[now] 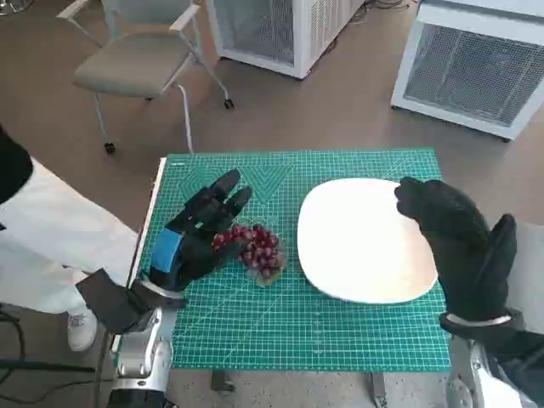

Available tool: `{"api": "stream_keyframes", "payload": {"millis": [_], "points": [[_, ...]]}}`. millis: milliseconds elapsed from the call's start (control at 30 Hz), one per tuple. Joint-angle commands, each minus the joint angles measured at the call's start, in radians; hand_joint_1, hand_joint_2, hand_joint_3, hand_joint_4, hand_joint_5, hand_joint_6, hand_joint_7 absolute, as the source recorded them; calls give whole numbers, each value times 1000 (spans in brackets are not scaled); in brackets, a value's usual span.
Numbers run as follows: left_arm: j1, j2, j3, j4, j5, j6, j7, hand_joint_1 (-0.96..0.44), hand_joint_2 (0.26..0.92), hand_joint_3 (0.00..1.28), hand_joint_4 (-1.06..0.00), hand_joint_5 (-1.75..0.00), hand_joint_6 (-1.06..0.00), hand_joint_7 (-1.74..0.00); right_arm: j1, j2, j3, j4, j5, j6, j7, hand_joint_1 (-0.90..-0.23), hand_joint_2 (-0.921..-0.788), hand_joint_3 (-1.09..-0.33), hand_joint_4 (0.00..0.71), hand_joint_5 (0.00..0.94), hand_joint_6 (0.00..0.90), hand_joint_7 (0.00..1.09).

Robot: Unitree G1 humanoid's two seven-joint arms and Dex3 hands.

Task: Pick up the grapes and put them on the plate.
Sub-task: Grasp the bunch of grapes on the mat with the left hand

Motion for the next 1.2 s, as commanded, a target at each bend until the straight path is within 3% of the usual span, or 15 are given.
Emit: {"api": "stream_keyframes", "payload": {"millis": [33, 800, 1200], "points": [[3, 8, 3, -6, -4, -7, -9, -493, 921, 76, -406, -1, -482, -3, 21, 3, 0, -3, 6, 15, -2, -443, -921, -648, 443, 615, 181, 934], [44, 5, 0, -32, 8, -33, -10, -511, 921, 83, -404, 0, -473, 0, 67, 18, 15, -30, -19, -10, -9, -441, -921, -656, 431, 628, 177, 953], [46, 6, -1, -17, 18, -53, -9, -498, 921, 90, -402, 0, -471, 0, 71, 13, 17, -21, -11, -23, 0, -454, -921, -653, 419, 638, 158, 960]]}}
